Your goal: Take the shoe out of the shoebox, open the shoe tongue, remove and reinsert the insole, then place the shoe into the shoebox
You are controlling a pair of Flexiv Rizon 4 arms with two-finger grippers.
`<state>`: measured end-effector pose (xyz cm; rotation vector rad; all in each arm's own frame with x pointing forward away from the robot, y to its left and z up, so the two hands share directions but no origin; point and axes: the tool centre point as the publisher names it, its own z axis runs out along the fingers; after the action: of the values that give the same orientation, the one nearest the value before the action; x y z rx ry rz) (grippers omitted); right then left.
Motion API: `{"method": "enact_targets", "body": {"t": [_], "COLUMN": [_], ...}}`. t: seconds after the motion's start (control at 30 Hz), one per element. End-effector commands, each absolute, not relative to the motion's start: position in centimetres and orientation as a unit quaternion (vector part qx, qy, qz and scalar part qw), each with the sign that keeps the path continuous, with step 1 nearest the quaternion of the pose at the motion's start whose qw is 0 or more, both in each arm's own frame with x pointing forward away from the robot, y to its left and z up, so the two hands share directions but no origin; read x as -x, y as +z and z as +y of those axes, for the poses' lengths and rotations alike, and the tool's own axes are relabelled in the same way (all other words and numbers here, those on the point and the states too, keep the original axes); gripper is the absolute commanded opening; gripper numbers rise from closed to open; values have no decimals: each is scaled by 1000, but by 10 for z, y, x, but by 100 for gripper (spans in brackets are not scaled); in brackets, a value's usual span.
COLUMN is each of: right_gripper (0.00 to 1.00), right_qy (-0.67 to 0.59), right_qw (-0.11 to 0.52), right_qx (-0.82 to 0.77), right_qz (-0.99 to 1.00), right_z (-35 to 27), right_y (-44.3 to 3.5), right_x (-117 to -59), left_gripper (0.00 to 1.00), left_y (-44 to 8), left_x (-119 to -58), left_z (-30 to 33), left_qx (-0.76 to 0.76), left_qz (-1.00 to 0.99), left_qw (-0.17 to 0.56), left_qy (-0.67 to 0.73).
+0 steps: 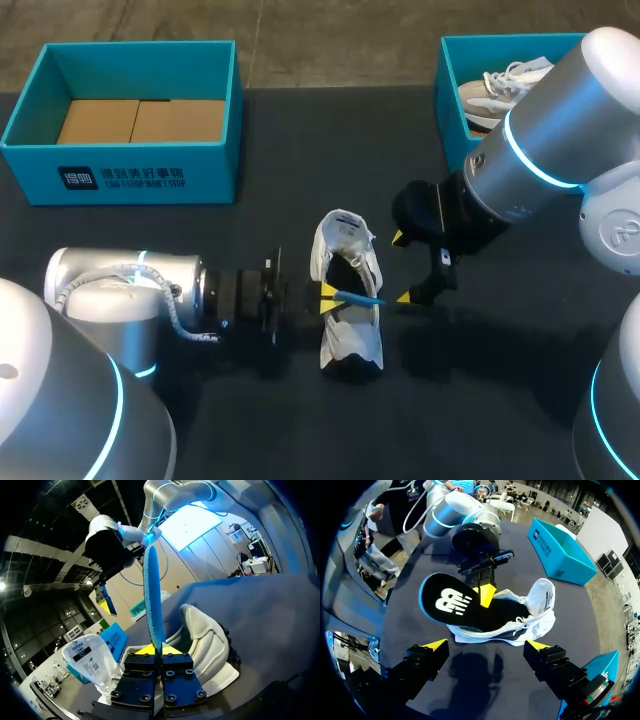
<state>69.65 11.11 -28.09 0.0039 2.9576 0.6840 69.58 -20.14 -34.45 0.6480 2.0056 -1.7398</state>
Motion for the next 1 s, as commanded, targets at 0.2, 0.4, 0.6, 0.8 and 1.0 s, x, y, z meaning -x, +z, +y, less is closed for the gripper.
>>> {"method": "enact_targets", "body": {"t": [0.2,0.4,0.6,0.8,1.0], "right_gripper": [100,100,100,100,100], "right_qy": [225,225,225,225,225], "right_qw": [54,54,54,54,54], "right_qx": [-1,-1,-1,-1,-1], "right_qz": [973,973,973,973,973], "right_z": [111,111,111,111,111], "right_y": [-282,-282,-282,-282,-282], "right_x": [-696,-696,-696,-696,-696], "left_gripper": [26,46,27,0,0], "left_y": [-334,-324,-317,-322,-333], "left_x": [-691,-685,-677,-675,-681], "left_z": [-200,-196,-198,-199,-200], "left_qx": [-229,-232,-242,-249,-264], "left_qz": [715,711,705,709,713], "left_qw": [211,214,210,200,193], "left_qy": [-627,-629,-633,-629,-621]}}
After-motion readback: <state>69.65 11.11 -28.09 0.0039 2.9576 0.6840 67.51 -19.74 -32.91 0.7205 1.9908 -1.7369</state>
